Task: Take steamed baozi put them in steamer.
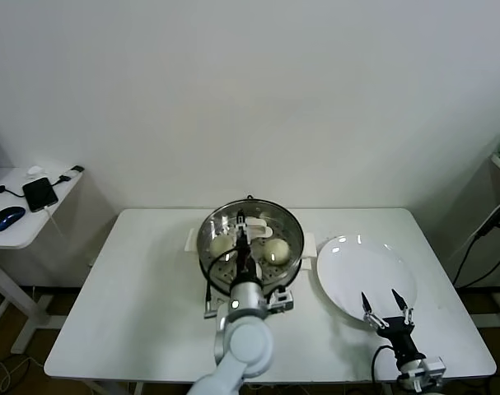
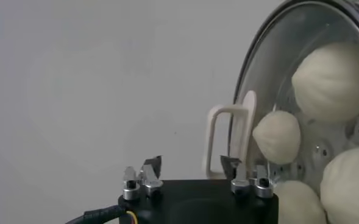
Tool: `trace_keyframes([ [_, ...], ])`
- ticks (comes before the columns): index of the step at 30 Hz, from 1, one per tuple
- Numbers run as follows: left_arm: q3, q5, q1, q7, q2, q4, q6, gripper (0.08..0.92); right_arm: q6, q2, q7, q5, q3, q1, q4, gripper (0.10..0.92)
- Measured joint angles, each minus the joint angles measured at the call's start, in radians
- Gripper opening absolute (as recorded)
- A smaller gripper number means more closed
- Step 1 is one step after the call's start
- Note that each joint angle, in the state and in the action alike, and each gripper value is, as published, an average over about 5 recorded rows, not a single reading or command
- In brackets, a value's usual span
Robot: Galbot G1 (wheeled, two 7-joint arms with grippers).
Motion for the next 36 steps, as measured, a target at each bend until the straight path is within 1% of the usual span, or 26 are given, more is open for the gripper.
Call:
trace_keyframes([
  [3, -0.007, -0.05, 0.023, -0.007, 0.033, -0.052, 0.0, 0.754, -0.004, 0.0, -0.005, -0.001, 0.0, 0.002, 0.0, 0.823],
  [6, -0.024, -0.128, 0.052, -0.03, 0.069, -0.11, -0.002, 0.808, -0.003, 0.004, -0.007, 0.001, -0.001, 0.003, 0.0, 0.823],
  [9, -0.064, -0.249, 0.082, -0.078, 0.1, -0.172, -0.027, 0.821, 0.002, 0.005, -0.006, 0.011, -0.003, -0.001, 0.004, 0.823],
  [11, -0.11, -0.356, 0.101, -0.123, 0.117, -0.207, -0.069, 0.822, 0.008, 0.006, -0.004, 0.02, -0.004, -0.004, 0.008, 0.823],
  [15, -0.254, -0.616, 0.147, -0.211, 0.139, -0.249, -0.191, 0.823, 0.022, 0.006, 0.0, 0.034, -0.003, -0.011, 0.016, 0.823],
  [18, -0.381, -0.816, 0.191, -0.254, 0.16, -0.252, -0.295, 0.823, 0.033, 0.005, 0.003, 0.041, -0.005, -0.014, 0.02, 0.823],
  [21, -0.483, -1.017, 0.24, -0.283, 0.188, -0.223, -0.4, 0.823, 0.044, 0.004, 0.006, 0.049, -0.009, -0.012, 0.02, 0.823],
  [25, -0.57, -1.27, 0.29, -0.302, 0.215, -0.14, -0.535, 0.823, 0.054, 0.002, 0.013, 0.056, -0.015, -0.006, 0.02, 0.823],
  [31, -0.633, -1.525, 0.338, -0.298, 0.228, 0.017, -0.711, 0.823, 0.057, 0.001, 0.025, 0.058, -0.018, -0.002, 0.014, 0.823],
  [36, -0.659, -1.648, 0.372, -0.285, 0.228, 0.099, -0.814, 0.823, 0.055, 0.001, 0.03, 0.058, -0.017, -0.004, 0.013, 0.823],
])
